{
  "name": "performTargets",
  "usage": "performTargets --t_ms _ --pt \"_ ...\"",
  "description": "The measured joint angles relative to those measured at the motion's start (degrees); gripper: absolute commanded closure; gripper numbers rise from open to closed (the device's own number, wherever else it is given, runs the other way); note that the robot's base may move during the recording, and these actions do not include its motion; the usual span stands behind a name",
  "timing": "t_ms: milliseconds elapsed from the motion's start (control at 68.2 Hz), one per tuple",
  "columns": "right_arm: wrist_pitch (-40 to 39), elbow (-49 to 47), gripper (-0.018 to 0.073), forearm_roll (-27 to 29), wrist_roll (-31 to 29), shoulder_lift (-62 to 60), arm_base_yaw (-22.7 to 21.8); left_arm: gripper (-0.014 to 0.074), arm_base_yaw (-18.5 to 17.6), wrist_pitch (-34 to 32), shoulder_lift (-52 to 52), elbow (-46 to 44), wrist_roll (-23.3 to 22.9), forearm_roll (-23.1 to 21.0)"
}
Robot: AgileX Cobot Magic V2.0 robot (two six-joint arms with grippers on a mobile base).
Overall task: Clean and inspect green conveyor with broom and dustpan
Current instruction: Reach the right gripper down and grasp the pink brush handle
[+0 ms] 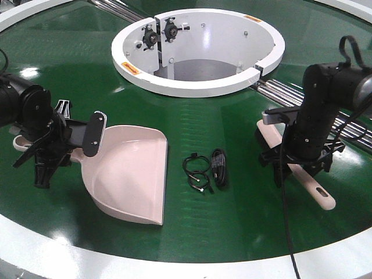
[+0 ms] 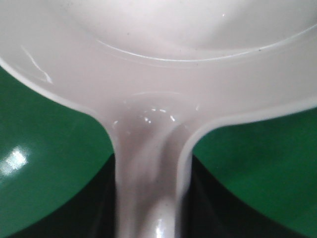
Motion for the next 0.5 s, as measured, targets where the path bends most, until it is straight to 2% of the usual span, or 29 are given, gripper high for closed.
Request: performTargets --t_ms 279,381,498 --pt "0.0 0.0 0.0094 -2.1 0.3 3.3 0.0 0.0603 0.0 0.0 0.0 0.0 0.0 0.0" --pt "-0.2 0.0 0.015 -2.7 1.3 3.7 0.0 0.0603 0.0 0.0 0.0 0.0 0.0 0.0" --pt "-0.5 0.0 0.0266 -3.4 1.6 3.7 0.0 0.0603 0.0 0.0 0.0 0.0 0.0 0.0"
